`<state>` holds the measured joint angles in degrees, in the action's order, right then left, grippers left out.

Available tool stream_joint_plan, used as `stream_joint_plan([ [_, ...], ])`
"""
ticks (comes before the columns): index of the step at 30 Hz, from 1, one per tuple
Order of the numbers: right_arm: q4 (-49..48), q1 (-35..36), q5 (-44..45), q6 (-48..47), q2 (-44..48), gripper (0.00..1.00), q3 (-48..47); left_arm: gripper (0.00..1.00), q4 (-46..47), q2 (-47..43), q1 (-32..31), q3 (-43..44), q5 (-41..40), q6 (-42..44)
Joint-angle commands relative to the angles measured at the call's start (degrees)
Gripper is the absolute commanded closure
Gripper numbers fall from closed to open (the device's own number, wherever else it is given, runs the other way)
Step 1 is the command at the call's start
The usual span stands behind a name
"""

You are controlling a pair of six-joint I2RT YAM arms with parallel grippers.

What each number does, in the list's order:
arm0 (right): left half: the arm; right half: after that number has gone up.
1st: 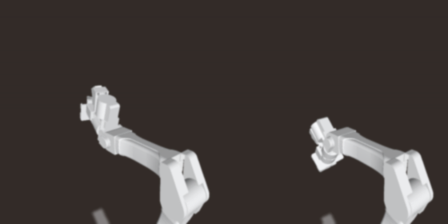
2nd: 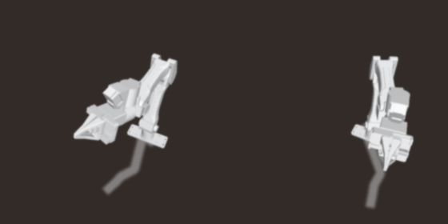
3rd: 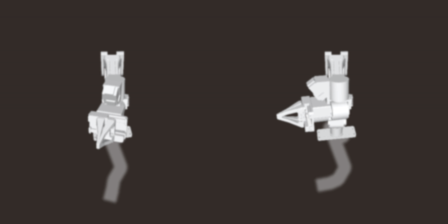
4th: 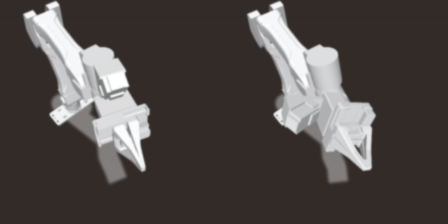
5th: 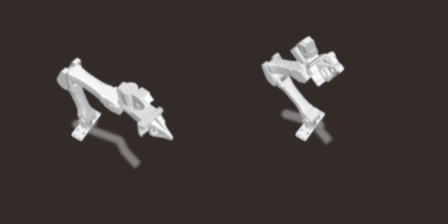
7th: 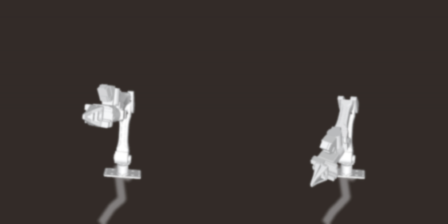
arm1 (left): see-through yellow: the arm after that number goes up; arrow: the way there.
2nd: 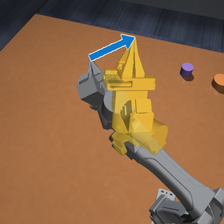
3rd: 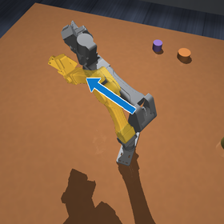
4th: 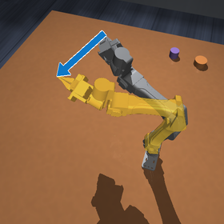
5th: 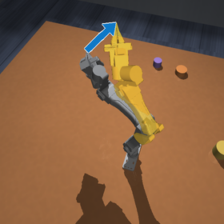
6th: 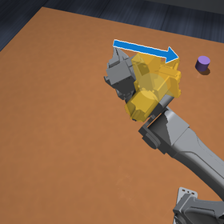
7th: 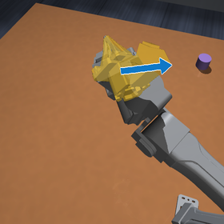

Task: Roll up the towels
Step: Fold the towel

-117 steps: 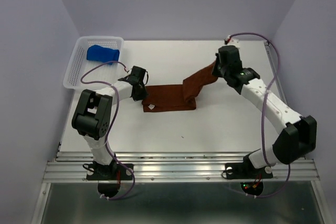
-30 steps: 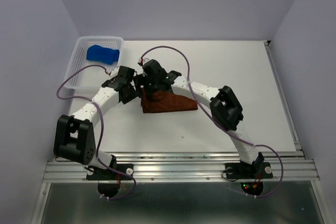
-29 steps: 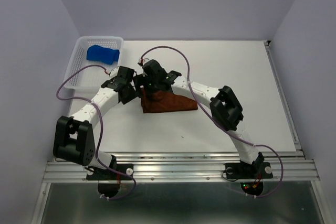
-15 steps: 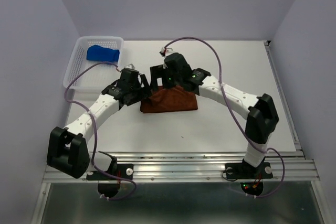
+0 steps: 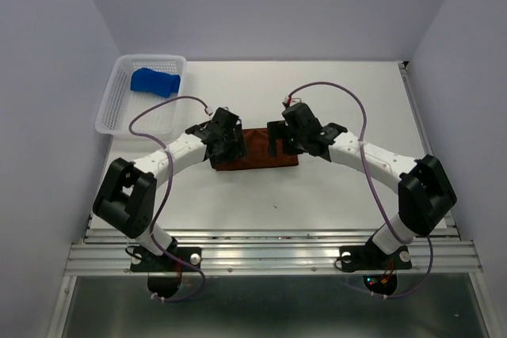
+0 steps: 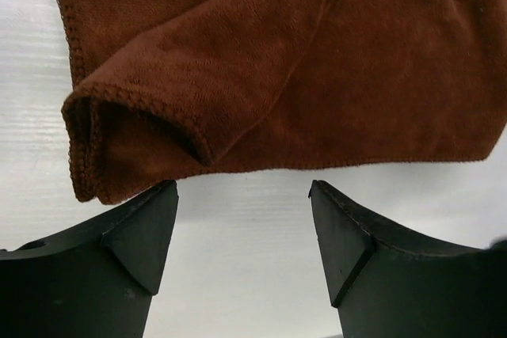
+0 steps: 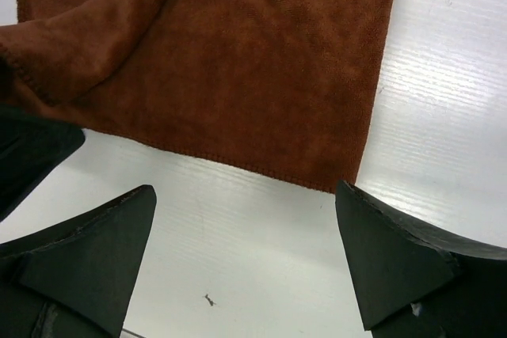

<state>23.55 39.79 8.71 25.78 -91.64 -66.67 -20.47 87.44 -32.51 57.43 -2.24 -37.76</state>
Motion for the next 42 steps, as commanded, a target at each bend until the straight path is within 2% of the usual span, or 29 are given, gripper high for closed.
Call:
stream_joint_plan([
  [1, -2.19, 0.38, 1.39, -0.12, 4.97, 0.00, 1.02, 0.22, 0.51, 1.85, 0.17, 4.09, -4.70, -0.65],
  [5, -2.19, -0.15, 2.19, -0.12, 5.77, 0.00, 2.16, 0.29, 0.43, 6.67, 0.26, 6.72, -4.53, 0.31],
  [8, -2.19, -0.68, 2.54, -0.29, 6.73, 0.00, 2.43, 0.47, -1.24, 10.19, 0.26, 9.71, -5.41, 0.23],
  [9, -2.11, -0.68, 2.45, -0.29, 6.91, 0.00, 2.51, 0.58, -1.33, 10.73, 0.17, 10.24, -5.58, 0.32],
  [10, -2.02, -0.68, 2.54, -0.29, 7.17, 0.00, 2.51, 0.64, -1.33, 11.17, 0.26, 10.94, -5.58, 0.32],
  [12, -1.93, -0.68, 2.98, -0.47, 7.87, 0.00, 2.78, 0.85, -1.15, 11.53, 0.34, 11.74, -6.28, 0.23],
  [15, -1.32, -0.68, 3.94, -0.64, 8.75, 0.00, 2.95, 1.00, -1.94, 11.88, 1.48, 12.97, -7.33, -0.38],
  [24, -0.44, -1.21, 5.61, -0.99, 9.81, 0.00, 3.75, 1.00, 0.96, 11.35, 8.33, 11.92, -4.53, -3.28],
  [28, 0.09, -1.21, 6.23, -1.08, 9.02, 0.00, 3.31, 1.00, 4.72, 11.26, 11.76, 10.51, -0.32, -4.87],
  [35, 0.62, -1.73, 6.06, -1.35, 6.47, 0.00, 1.99, 1.00, 2.12, 16.26, 14.67, 16.39, 1.28, -4.78],
  [38, 0.97, -1.73, 6.49, -1.52, 4.98, 0.00, 0.76, 0.91, -0.88, 16.89, 15.64, 17.37, -0.48, -7.05],
  [40, 1.32, -1.73, 6.58, -1.70, 3.93, 0.00, -0.56, 0.62, -0.45, 15.66, 16.07, 15.54, -2.24, -8.20],
  [42, 1.41, -1.73, 6.50, -1.96, 3.40, 0.00, -1.61, 0.52, 1.22, 13.65, 16.43, 13.77, -3.03, -9.43],
])
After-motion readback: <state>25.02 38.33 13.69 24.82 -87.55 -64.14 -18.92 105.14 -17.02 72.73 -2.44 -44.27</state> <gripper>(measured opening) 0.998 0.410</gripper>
